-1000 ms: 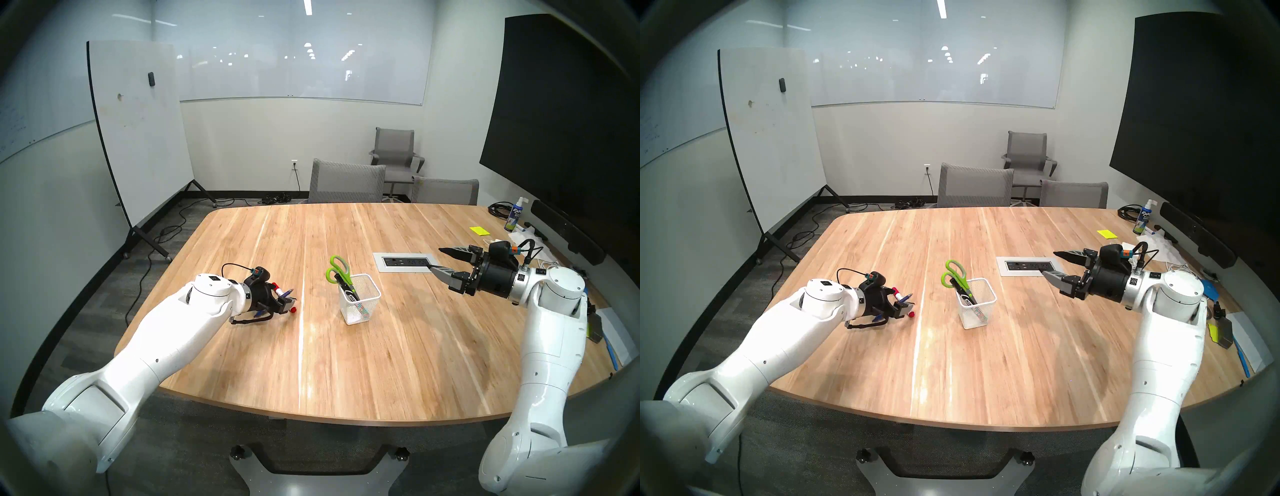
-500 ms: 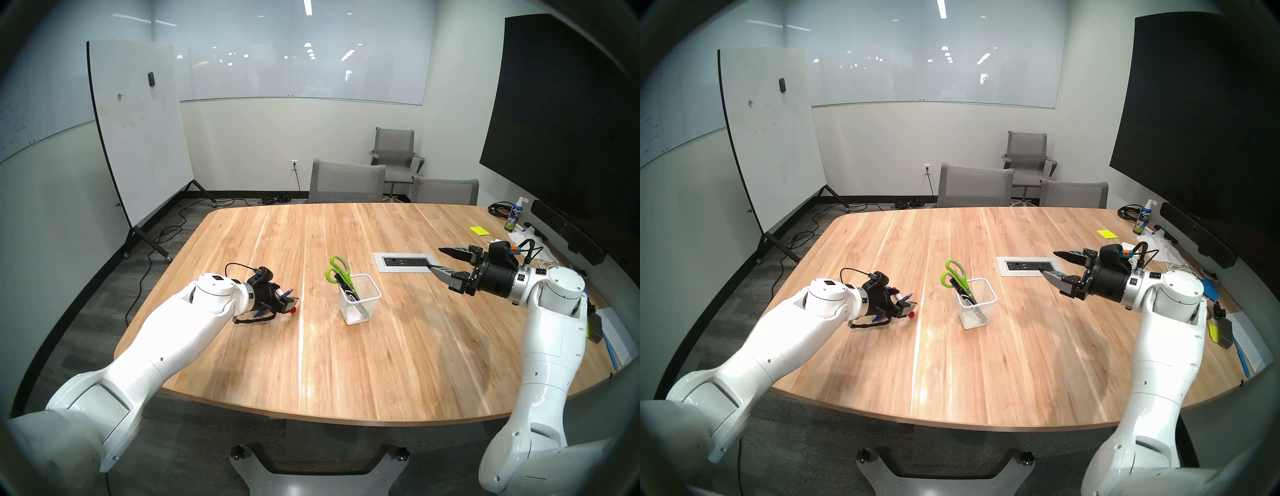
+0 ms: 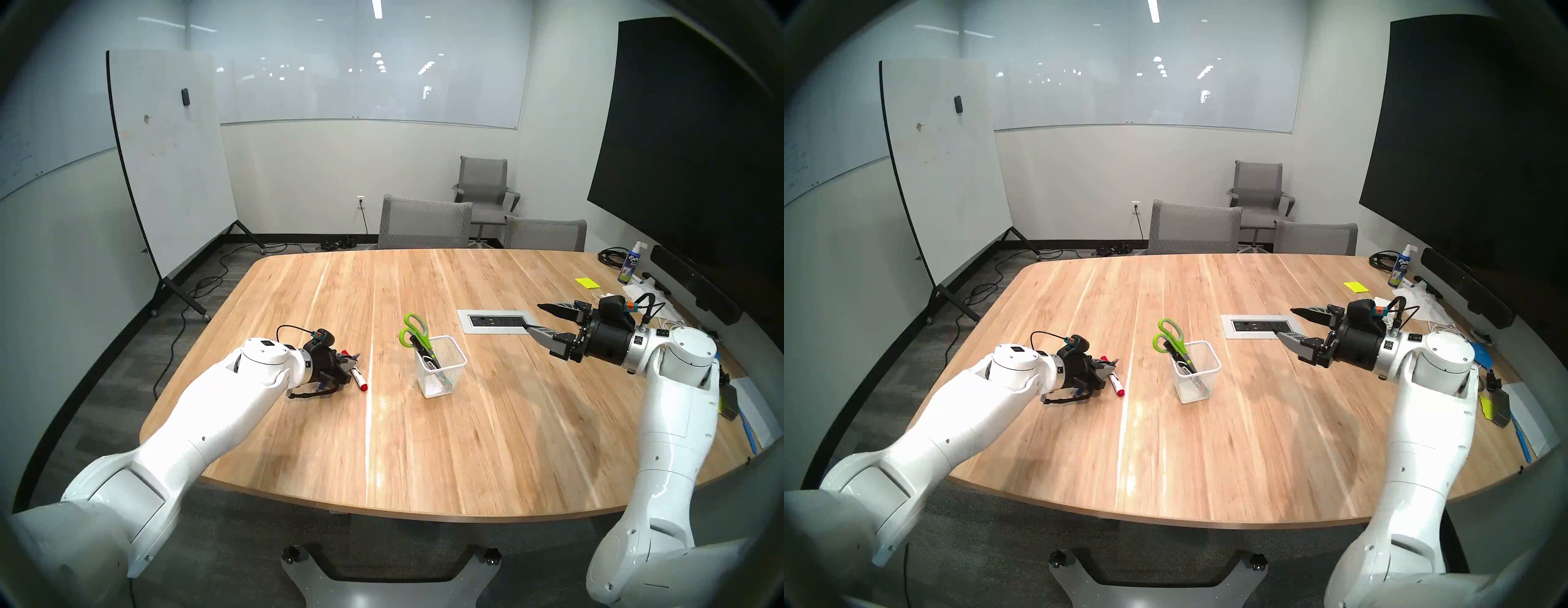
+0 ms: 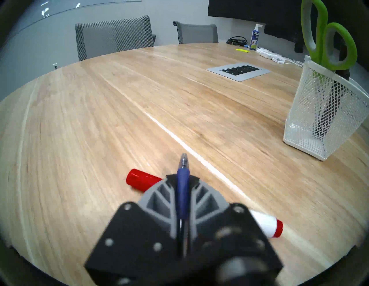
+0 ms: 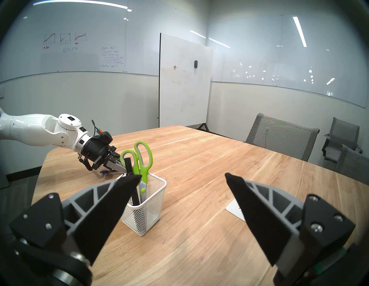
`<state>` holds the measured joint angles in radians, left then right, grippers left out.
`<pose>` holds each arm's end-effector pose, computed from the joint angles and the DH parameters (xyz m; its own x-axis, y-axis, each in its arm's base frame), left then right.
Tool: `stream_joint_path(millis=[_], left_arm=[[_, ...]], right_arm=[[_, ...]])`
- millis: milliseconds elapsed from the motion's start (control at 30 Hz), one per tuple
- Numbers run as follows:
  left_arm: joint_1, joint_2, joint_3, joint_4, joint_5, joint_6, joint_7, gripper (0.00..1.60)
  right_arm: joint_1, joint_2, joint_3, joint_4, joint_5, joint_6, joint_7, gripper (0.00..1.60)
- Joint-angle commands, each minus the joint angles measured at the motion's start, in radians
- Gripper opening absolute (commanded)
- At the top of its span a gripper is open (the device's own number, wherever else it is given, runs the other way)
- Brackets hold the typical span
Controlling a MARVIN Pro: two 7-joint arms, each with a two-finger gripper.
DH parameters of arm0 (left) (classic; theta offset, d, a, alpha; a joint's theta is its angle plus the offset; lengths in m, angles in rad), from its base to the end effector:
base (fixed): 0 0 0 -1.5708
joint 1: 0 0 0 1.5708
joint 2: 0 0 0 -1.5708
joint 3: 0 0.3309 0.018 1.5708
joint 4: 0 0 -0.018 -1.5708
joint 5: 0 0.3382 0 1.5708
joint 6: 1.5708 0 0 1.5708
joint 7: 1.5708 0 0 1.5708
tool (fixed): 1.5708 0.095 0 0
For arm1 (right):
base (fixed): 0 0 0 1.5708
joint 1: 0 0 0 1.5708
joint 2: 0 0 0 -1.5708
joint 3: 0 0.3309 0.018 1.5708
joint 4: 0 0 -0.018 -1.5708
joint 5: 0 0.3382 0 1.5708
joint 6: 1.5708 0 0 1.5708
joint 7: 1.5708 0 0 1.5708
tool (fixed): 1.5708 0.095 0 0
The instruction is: Place the pen, the marker, and the scissors into the pen holder
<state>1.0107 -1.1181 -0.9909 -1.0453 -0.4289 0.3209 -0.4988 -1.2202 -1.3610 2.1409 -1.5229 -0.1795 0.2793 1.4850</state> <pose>0.5608 0.0246 -0.3695 0.4155 -0.3082 0.8558 -0.6326 -0.7740 0.0284 0.4539 -0.1947 -0.2085 0.0255 0.1660 0.9858 0.7355 -0.6709 0.0939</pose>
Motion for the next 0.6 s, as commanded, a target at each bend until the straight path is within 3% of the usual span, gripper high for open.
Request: stream_joint_path(millis=[0,567], left_arm=[[-0.007,-0.003,-0.006,-0.004,-0.002,-0.021,-0.003,0.00],[0.053,0.085,-0.061,-0.205,-0.027,0.031,0.028,0.00]], right_arm=[[0.015,0.002,-0.003,-0.018,0.007,0.000,-0.001,1.60],[0.015,0.002,-0.003,-0.017,0.007,0.000,-0.001,1.60]])
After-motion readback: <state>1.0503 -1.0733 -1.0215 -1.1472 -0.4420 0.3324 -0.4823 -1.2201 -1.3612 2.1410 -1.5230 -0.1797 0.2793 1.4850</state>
